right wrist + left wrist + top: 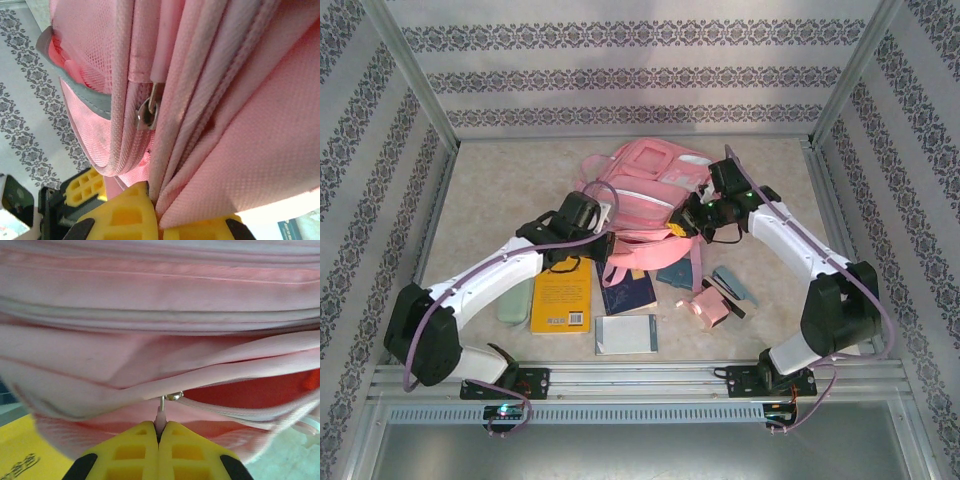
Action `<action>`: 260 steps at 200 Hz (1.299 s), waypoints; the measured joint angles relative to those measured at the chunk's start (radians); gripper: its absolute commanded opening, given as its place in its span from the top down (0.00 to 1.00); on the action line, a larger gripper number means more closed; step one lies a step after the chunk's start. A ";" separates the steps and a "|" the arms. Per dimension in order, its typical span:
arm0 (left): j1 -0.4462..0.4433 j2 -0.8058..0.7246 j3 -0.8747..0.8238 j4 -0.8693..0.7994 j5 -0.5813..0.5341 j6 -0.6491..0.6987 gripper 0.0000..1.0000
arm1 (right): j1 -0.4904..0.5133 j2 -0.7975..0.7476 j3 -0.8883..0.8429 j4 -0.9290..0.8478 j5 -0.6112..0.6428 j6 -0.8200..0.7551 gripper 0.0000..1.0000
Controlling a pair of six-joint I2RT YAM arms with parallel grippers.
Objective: Pack the student bag
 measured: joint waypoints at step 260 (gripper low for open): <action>-0.053 0.026 0.029 -0.027 0.057 -0.106 1.00 | -0.079 0.327 0.504 -0.455 0.180 -0.255 0.57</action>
